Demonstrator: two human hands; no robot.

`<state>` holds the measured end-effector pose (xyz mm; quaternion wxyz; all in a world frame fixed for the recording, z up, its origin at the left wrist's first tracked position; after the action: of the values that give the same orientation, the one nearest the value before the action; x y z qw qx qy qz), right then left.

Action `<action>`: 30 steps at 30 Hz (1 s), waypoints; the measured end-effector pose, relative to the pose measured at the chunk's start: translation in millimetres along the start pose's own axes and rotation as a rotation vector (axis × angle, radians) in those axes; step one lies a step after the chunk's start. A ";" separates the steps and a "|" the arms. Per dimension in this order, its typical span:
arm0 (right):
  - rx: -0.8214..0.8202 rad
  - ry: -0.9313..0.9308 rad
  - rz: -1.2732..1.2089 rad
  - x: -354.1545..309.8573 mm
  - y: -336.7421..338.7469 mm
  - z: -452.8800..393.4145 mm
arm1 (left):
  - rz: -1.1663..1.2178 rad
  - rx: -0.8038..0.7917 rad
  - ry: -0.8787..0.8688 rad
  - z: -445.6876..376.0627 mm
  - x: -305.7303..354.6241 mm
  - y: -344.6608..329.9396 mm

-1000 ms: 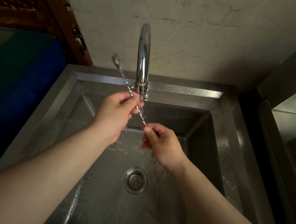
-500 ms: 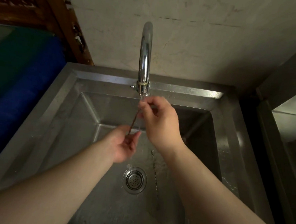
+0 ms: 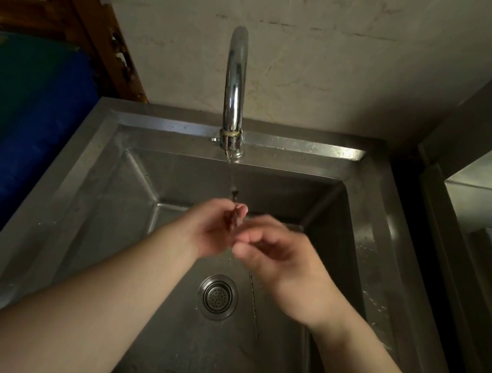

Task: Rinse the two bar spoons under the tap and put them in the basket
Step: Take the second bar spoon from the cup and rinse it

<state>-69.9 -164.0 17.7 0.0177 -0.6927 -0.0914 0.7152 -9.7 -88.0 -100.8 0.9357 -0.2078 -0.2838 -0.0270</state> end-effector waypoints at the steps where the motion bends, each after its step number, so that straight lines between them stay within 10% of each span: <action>1: 0.015 -0.051 -0.026 10.8 2.5 8.5 | -0.027 0.062 -0.026 0.7 3.6 7.0; 6: 0.317 -0.276 0.153 56.3 29.2 24.7 | -0.320 0.097 -0.246 14.4 25.0 10.6; 14: 0.260 -0.313 0.329 87.9 10.7 15.5 | -0.636 0.074 -0.406 36.8 21.5 10.9; 21: 0.314 -0.478 0.427 171.0 17.3 34.6 | -1.588 0.965 -0.455 77.8 70.5 123.1; 25: 0.355 -0.645 0.475 235.1 27.8 55.8 | -1.793 1.022 -0.110 76.3 51.1 200.0; 30: 0.323 -0.811 0.586 307.9 40.2 76.6 | -1.849 1.034 -0.124 76.4 41.1 226.7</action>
<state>-154.1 -164.9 -290.8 -0.1131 -0.3450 0.2182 0.9058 23.2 152.4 -105.7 0.5098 0.5112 -0.3558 -0.5935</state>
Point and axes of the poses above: each hand's wrist, its own z-axis away from the middle knuckle, its own y-axis out of the back of the hand, x = y × z, the point moved 10 cm from there along -z, towards the middle knuckle, and after that the axes turned 14 degrees about -z, right-handed, at the moved point
